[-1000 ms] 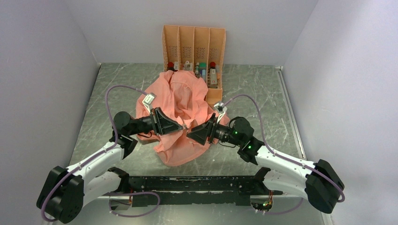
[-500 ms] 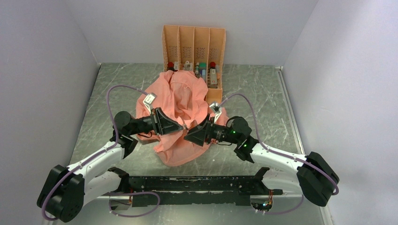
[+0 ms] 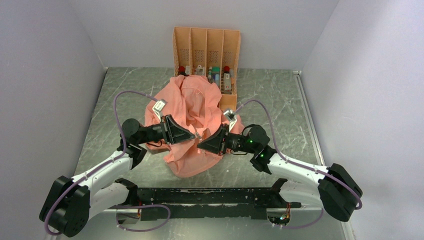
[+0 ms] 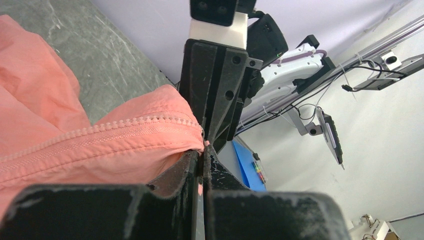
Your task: Zip up the jacket
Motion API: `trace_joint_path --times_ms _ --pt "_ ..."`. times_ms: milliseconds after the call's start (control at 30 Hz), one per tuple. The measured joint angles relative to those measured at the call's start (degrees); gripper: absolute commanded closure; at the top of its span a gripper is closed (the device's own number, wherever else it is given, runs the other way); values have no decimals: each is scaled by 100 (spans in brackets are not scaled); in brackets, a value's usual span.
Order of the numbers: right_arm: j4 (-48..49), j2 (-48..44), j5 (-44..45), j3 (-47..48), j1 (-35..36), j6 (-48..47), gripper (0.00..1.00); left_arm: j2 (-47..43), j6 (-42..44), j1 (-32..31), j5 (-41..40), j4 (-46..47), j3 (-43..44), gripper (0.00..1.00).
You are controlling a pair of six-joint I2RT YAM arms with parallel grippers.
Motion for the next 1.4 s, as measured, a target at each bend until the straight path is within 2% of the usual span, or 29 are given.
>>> trace_joint_path --times_ms 300,833,1133,1400 --pt "-380 -284 -85 299 -22 17 100 -11 306 -2 81 -385 2 92" --pt "-787 37 -133 837 -317 166 100 -66 1749 -651 107 -2256 540 92" --pt "-1069 131 334 960 -398 83 100 -136 2297 -949 7 -3025 616 92" --pt "-1169 164 1158 1134 -431 -249 100 -199 2555 -1241 -52 -3589 623 92"
